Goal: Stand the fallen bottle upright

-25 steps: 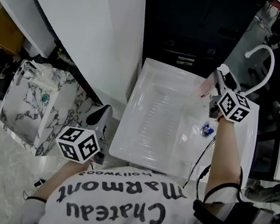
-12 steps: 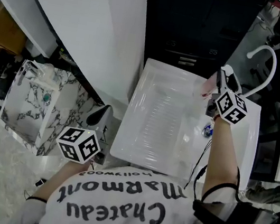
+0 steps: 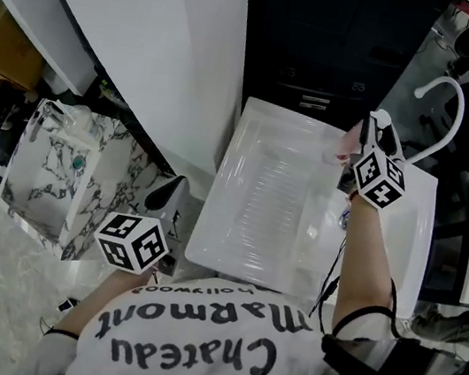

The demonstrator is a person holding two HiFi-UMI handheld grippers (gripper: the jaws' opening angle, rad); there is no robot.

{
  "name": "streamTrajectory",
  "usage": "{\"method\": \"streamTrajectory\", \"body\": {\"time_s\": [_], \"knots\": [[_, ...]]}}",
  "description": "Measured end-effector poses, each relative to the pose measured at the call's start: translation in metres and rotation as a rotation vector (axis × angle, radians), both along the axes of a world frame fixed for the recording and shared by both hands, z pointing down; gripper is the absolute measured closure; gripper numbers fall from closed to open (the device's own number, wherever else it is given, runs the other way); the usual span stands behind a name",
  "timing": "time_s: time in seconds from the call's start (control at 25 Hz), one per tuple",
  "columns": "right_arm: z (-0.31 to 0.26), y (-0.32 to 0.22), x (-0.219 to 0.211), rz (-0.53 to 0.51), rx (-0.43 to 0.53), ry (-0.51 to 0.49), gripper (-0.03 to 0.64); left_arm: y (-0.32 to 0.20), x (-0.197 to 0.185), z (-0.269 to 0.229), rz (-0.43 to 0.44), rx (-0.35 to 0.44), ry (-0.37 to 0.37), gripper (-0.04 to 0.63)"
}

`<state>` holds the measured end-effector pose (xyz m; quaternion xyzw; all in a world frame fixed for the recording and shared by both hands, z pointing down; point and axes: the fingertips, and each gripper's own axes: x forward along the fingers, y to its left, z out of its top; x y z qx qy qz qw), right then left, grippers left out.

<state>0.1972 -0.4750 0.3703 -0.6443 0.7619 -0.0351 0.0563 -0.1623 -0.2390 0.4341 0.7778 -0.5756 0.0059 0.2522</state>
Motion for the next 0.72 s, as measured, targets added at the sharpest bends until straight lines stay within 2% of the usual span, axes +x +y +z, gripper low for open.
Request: {"method": "streamTrajectory", "body": {"time_s": [0.36,0.72], "knots": [[0.002,0.005,-0.015,-0.003,0.007,0.067,0.443,0.001,-0.006,0.0,-0.01,0.005,0.005,0.581],[0.002,0.007,-0.018,-0.001,0.001,0.092,0.444,-0.002,-0.007,-0.002,-0.003,0.004,0.016,0.581]]}}
